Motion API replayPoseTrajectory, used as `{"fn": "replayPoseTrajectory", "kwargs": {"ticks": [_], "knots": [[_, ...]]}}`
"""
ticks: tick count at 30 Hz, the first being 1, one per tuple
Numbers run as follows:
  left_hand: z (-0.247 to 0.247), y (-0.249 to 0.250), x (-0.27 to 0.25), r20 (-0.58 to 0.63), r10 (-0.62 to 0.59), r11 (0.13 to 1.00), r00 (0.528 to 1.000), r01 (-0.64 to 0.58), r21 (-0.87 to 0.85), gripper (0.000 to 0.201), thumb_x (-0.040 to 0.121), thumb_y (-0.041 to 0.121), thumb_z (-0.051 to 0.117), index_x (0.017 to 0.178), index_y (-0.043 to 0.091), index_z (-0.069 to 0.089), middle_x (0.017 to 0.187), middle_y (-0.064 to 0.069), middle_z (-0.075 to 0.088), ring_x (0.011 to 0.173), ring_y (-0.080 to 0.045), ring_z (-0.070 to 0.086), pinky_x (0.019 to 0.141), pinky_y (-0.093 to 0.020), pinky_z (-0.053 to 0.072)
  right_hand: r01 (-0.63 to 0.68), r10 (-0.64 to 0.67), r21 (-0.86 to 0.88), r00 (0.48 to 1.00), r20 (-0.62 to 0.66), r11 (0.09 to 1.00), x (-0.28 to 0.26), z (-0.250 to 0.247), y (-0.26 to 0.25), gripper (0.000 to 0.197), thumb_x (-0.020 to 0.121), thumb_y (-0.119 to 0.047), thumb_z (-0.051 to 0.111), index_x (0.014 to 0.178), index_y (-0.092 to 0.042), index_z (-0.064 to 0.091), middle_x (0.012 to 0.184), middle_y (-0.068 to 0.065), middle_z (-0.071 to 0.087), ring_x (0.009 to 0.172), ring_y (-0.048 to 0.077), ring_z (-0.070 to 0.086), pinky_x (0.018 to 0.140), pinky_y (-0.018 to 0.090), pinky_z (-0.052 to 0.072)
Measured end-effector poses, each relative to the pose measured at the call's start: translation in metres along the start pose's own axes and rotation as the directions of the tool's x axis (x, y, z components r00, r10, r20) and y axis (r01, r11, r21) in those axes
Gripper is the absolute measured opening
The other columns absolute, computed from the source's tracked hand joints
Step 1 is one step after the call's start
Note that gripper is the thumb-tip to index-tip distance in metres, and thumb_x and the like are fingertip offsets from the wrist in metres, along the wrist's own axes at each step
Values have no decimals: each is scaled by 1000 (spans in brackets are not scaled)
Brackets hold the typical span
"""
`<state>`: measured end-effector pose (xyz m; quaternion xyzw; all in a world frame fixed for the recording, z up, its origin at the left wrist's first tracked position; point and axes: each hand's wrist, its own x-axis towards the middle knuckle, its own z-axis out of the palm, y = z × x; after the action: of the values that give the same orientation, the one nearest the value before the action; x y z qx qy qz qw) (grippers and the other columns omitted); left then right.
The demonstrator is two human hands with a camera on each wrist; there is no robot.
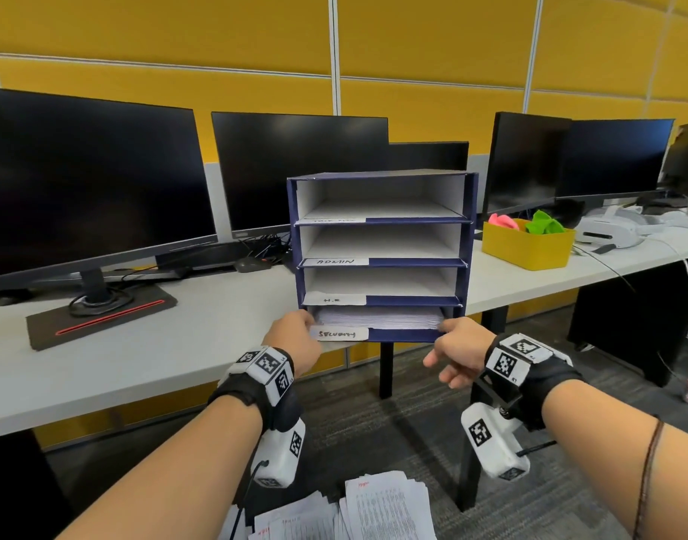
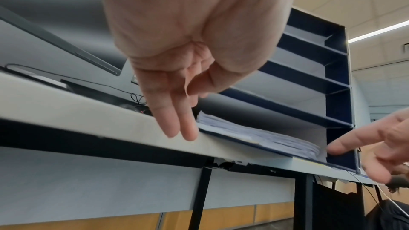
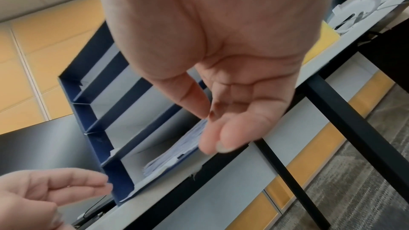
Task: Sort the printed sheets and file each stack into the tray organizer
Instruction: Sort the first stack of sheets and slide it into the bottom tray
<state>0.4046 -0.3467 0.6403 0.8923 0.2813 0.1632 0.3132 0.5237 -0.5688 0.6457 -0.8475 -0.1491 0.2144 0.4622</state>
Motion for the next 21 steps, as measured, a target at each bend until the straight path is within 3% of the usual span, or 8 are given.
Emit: {"fn": "replayPoseTrajectory", "kwargs": {"ticks": [2, 4, 8, 11, 13, 17, 19, 21], "knots": [[-17, 1, -13, -6, 2, 999, 1000, -1, 32, 36, 85, 0, 54, 115, 15, 63, 122, -9, 62, 93, -31, 67, 86, -42, 57, 8, -7, -29, 999, 36, 1000, -16, -1, -9, 52, 92, 0, 44, 141, -13, 33, 86, 10, 70, 46, 18, 55, 42, 27, 50], [-34, -1, -28, 36, -18, 995, 999, 14, 95, 34, 86, 0, 52, 114, 14, 65, 117, -11, 64, 94, -30, 67, 85, -40, 57, 18, -14, -46, 997, 76, 999, -34, 1, -19, 35, 93, -2, 44, 127, -11, 45, 84, 10, 69, 47, 18, 54, 42, 27, 50], [-66, -9, -63, 113, -38, 985, 993, 18, 174, 37, 90, -2, 47, 122, 10, 62, 109, -16, 68, 75, -23, 60, 62, -28, 51, 51, -44, -64, 993, 108, 997, -62, 15, -37, 19, 93, -2, 45, 110, -9, 52, 86, 11, 64, 47, 19, 54, 42, 27, 49], [-79, -22, -77, 131, -62, 991, 989, 45, 126, 44, 89, -6, 42, 126, 10, 60, 118, -13, 64, 68, -23, 63, 50, -27, 50, 67, -60, -102, 995, 76, 993, -66, 32, -42, 23, 93, -2, 45, 113, -8, 53, 95, 11, 62, 54, 22, 60, 54, 37, 56], [-80, -26, -79, 155, -67, 994, 986, 54, 91, 49, 89, -7, 40, 131, 13, 55, 135, -8, 54, 72, -23, 68, 55, -33, 57, 81, -79, -135, 997, 21, 987, -62, 41, -42, 35, 92, 0, 44, 126, -7, 49, 98, 16, 59, 63, 26, 62, 65, 46, 58], [-68, -15, -73, 248, -60, 998, 967, 61, 3, 61, 92, -11, 36, 147, 15, 35, 154, -7, 33, 91, -29, 71, 79, -42, 59, 23, -28, -75, 998, -62, 997, -44, 40, -34, 49, 93, 4, 40, 140, -6, 29, 88, 16, 52, 72, 27, 56, 58, 43, 52], [-53, -8, -63, 299, -53, 996, 953, 73, -56, 62, 91, -14, 36, 148, 11, 30, 148, -19, 40, 99, -38, 68, 82, -45, 58, 17, -29, -89, 991, -131, 996, -30, 34, -27, 50, 91, 2, 42, 139, -3, 29, 93, 16, 52, 76, 28, 56, 55, 40, 52], [-38, -2, -52, 298, -46, 996, 953, 67, -62, 59, 89, -12, 41, 144, 9, 33, 123, -27, 59, 93, -38, 70, 71, -40, 61, -11, 0, -71, 988, -157, 997, -16, 30, -20, 44, 92, -1, 40, 135, -8, 29, 99, 19, 49, 74, 28, 53, 46, 31, 48]]}}
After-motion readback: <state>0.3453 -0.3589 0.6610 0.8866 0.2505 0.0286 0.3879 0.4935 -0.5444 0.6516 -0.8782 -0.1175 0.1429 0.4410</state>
